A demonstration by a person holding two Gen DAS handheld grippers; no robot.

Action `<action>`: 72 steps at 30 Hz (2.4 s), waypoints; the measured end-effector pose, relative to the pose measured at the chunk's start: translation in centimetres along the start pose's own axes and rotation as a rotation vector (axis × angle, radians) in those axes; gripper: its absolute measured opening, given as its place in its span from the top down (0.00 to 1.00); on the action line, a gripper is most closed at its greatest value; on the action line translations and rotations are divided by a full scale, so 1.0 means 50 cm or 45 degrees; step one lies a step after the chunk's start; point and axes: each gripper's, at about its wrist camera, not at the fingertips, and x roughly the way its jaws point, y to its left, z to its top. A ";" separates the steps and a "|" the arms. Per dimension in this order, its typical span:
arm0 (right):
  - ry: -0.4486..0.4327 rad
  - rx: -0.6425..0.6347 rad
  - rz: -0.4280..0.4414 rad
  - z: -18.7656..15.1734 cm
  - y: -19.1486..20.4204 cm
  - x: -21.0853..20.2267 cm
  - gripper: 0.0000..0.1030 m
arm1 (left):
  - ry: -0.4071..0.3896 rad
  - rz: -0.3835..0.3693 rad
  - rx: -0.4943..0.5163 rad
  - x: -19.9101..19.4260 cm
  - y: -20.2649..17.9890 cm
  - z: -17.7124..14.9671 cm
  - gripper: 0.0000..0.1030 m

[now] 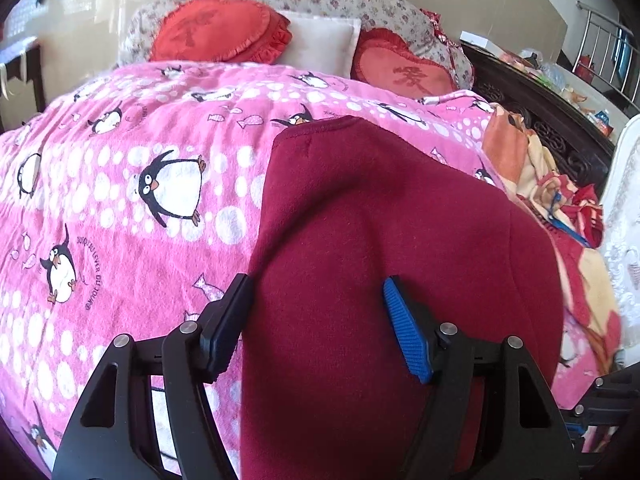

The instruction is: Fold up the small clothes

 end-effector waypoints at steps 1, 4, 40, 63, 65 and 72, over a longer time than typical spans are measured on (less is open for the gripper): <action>-0.004 0.031 0.015 0.000 -0.001 -0.012 1.00 | 0.038 -0.037 0.018 -0.010 0.005 0.009 0.34; -0.140 0.240 0.115 -0.023 -0.041 -0.081 0.91 | 0.058 -0.137 0.012 -0.065 0.051 0.014 0.34; -0.410 0.734 0.549 -0.026 -0.090 -0.003 0.56 | 0.103 -0.524 -0.129 -0.123 0.068 -0.078 0.51; -0.425 0.277 0.179 0.170 0.170 -0.009 0.50 | -0.133 -0.118 -0.059 -0.312 0.269 -0.103 0.35; -0.390 0.035 0.134 0.226 0.238 -0.008 0.53 | -0.135 -0.212 -0.069 -0.315 0.253 -0.109 0.35; -0.013 -0.256 -0.053 0.274 0.228 0.209 0.55 | 0.076 -0.186 0.073 -0.211 0.179 -0.166 0.35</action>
